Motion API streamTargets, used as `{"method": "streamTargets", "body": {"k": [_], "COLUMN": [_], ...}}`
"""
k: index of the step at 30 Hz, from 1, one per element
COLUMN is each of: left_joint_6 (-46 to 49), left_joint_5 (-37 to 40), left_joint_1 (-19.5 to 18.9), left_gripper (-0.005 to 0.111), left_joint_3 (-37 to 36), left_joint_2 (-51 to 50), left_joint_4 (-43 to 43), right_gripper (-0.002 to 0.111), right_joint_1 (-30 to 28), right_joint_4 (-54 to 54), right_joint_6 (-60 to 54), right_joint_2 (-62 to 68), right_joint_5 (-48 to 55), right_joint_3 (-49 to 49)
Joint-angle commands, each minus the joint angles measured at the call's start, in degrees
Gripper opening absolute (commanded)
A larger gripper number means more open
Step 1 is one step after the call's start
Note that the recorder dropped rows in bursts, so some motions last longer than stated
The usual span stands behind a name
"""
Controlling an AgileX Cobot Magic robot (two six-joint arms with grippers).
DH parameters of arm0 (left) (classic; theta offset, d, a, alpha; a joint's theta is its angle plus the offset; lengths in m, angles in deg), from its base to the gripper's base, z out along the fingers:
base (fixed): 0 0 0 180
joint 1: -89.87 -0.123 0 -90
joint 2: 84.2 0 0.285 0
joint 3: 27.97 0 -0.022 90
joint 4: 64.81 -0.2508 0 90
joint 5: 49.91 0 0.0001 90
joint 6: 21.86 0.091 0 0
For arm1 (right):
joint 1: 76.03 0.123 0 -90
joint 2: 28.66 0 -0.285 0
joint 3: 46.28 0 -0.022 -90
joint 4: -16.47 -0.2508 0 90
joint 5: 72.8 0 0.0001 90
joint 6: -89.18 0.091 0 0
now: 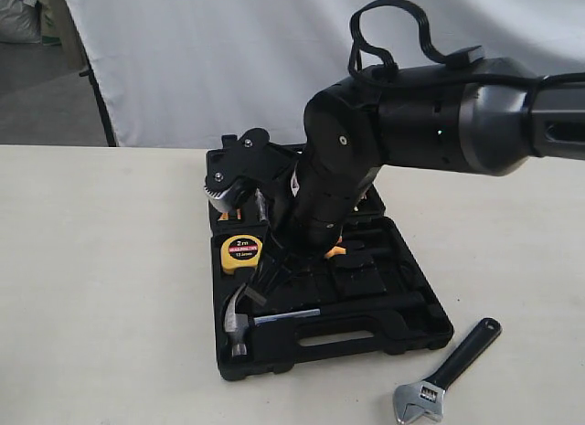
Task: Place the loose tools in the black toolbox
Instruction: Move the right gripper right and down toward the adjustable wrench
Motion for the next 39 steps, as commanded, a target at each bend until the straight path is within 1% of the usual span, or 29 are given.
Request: {"method": "streamTargets", "body": {"k": [1, 25, 27, 28, 29, 30, 33, 35, 36, 37, 39], "left_joint_6": [-0.27, -0.27, -0.27, -0.27, -0.27, -0.27, -0.27, -0.27, -0.27, -0.27, -0.27], "left_joint_5": [-0.41, -0.41, -0.41, -0.41, -0.41, -0.41, -0.41, -0.41, -0.41, -0.41, -0.41], "left_joint_1": [-1.45, -1.45, -1.45, -1.45, -1.45, -1.45, -1.45, -1.45, -1.45, -1.45, -1.45], "left_gripper": [0.001, 0.001, 0.001, 0.001, 0.001, 0.001, 0.001, 0.001, 0.001, 0.001, 0.001], "left_joint_3": [0.15, 0.15, 0.15, 0.15, 0.15, 0.15, 0.15, 0.15, 0.15, 0.15, 0.15], "left_joint_2": [0.18, 0.18, 0.18, 0.18, 0.18, 0.18, 0.18, 0.18, 0.18, 0.18, 0.18], "left_joint_4": [-0.25, -0.25, -0.25, -0.25, -0.25, -0.25, -0.25, -0.25, -0.25, -0.25, -0.25], "right_gripper": [-0.001, 0.000, 0.002, 0.008, 0.017, 0.028, 0.068, 0.087, 0.094, 0.097, 0.098], "right_joint_1": [-0.44, -0.30, -0.30, -0.30, -0.30, -0.30, -0.30, -0.30, -0.30, -0.30, -0.30], "right_joint_4": [0.09, 1.14, 1.25, 1.25, 1.25, 1.64, 4.67, 5.92, 5.92, 5.92, 5.24], "right_joint_6": [0.39, 1.69, 2.08, 2.36, 3.44, 4.59, 8.15, 5.97, 4.34, 3.43, 3.18], "right_joint_2": [-0.51, -0.67, -1.03, -1.32, -1.61, -1.90, -2.79, -2.89, -2.89, -2.89, -3.01], "right_joint_5": [2.01, 15.34, 15.46, 15.51, 15.71, 15.98, 18.87, 23.53, 26.07, 26.07, 26.07], "right_joint_3": [0.16, 0.16, 0.16, 0.16, 0.16, 0.16, 0.16, 0.16, 0.16, 0.16, 0.30]}}
